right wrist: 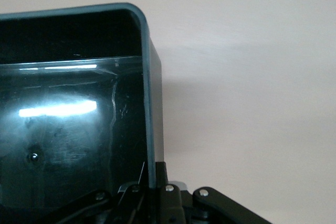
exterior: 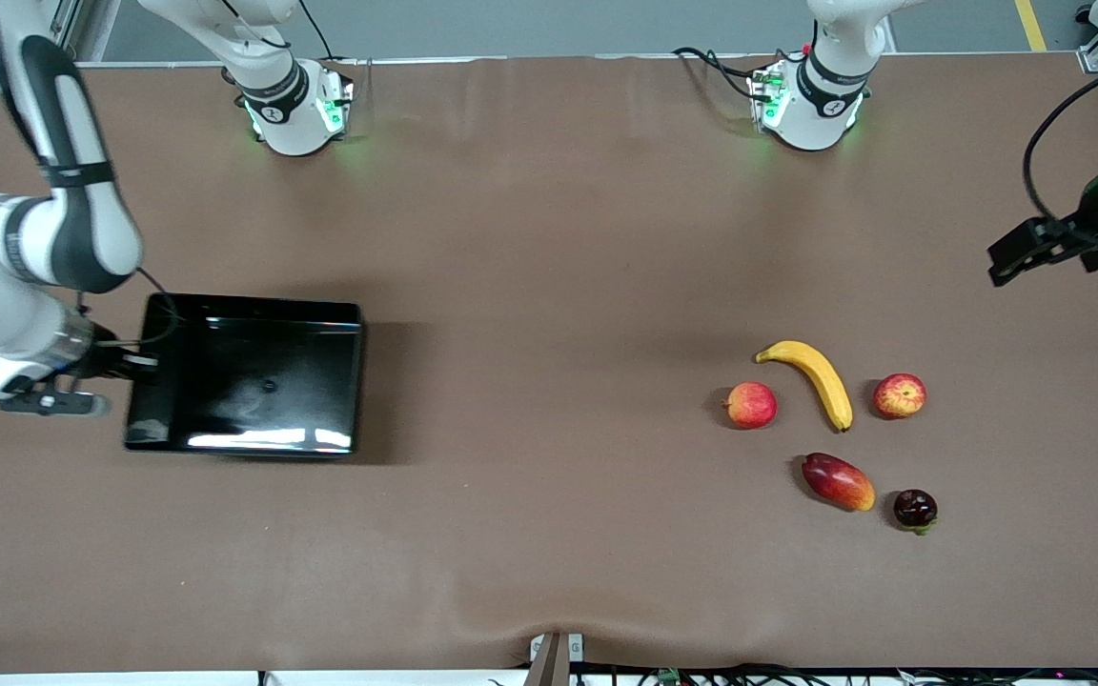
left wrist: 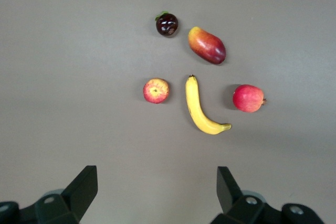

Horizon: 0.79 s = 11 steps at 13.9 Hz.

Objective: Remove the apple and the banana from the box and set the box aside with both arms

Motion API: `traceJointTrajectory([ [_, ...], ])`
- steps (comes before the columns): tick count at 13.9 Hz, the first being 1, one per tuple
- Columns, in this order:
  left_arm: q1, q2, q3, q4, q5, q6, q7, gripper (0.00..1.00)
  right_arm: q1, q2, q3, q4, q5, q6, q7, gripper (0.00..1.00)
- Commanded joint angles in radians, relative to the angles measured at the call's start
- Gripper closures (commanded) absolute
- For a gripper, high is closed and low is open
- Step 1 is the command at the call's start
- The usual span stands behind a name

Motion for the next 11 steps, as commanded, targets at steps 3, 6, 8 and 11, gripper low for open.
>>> traceJointTrajectory([
  [3,-0.183,-0.13,0.193,-0.127,-0.067,-0.003,-0.005,0.0,-0.154,0.04,0.029,0.01,0.037,0.055,-0.058,1.0],
  [6,-0.184,-0.126,0.193,-0.099,-0.085,-0.031,0.002,0.0,-0.202,0.126,0.028,0.075,0.137,0.066,-0.227,1.0],
  [8,-0.182,-0.124,0.192,-0.104,-0.095,-0.032,0.001,0.0,-0.236,0.196,0.028,0.133,0.144,0.085,-0.281,1.0],
  [11,-0.181,-0.123,0.188,-0.105,-0.095,-0.041,0.012,0.0,-0.294,0.255,0.028,0.197,0.145,0.086,-0.367,1.0],
])
